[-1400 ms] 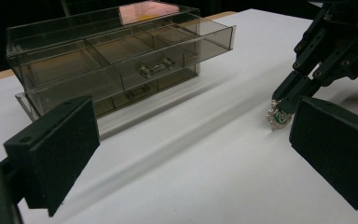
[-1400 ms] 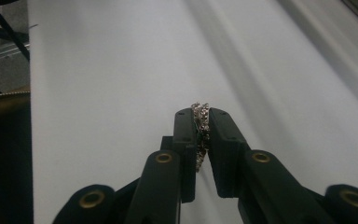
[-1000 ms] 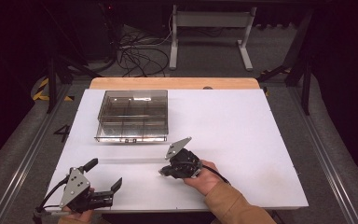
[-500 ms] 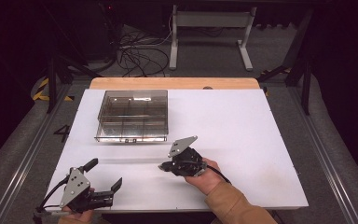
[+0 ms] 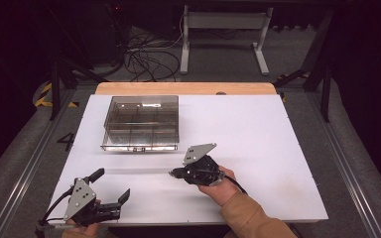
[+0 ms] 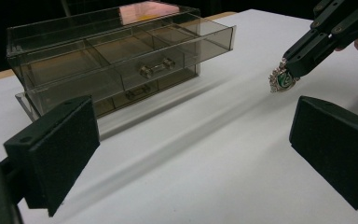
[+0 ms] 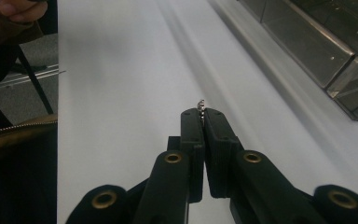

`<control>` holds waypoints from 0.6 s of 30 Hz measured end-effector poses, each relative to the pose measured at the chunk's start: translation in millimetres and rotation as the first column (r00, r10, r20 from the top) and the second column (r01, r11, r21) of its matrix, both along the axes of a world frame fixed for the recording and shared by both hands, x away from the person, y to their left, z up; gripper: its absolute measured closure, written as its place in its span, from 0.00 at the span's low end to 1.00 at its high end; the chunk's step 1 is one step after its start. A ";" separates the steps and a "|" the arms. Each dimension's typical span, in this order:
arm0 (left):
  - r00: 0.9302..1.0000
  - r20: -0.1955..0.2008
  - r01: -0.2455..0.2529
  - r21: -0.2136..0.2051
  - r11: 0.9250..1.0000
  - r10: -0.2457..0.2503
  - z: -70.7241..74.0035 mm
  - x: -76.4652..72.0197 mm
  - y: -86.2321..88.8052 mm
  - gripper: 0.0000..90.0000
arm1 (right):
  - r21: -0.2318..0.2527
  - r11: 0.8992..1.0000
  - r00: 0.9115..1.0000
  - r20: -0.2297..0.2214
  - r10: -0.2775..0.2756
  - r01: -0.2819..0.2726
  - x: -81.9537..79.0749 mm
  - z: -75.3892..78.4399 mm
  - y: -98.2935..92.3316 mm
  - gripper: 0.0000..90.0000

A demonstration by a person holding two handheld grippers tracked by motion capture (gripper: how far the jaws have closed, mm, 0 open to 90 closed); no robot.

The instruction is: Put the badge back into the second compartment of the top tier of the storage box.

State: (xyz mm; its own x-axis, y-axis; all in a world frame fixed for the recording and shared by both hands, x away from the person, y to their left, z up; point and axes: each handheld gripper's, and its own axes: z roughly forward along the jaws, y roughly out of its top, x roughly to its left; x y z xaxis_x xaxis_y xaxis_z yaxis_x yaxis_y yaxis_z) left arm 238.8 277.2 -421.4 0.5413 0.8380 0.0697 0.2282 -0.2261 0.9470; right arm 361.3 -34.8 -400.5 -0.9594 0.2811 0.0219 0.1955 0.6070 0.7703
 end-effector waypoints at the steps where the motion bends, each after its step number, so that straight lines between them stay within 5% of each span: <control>1: 1.000 0.000 0.000 0.000 1.000 0.000 0.0 0.0 0.0 0.03 | 0.001 1.000 1.000 0.006 -0.001 0.001 0.1 1.0 -0.2 0.97; 18: 1.000 0.000 0.001 0.000 1.000 -0.001 -0.1 0.1 0.1 0.03 | 0.033 0.999 1.000 0.024 -0.001 0.000 9.2 25.5 5.0 0.97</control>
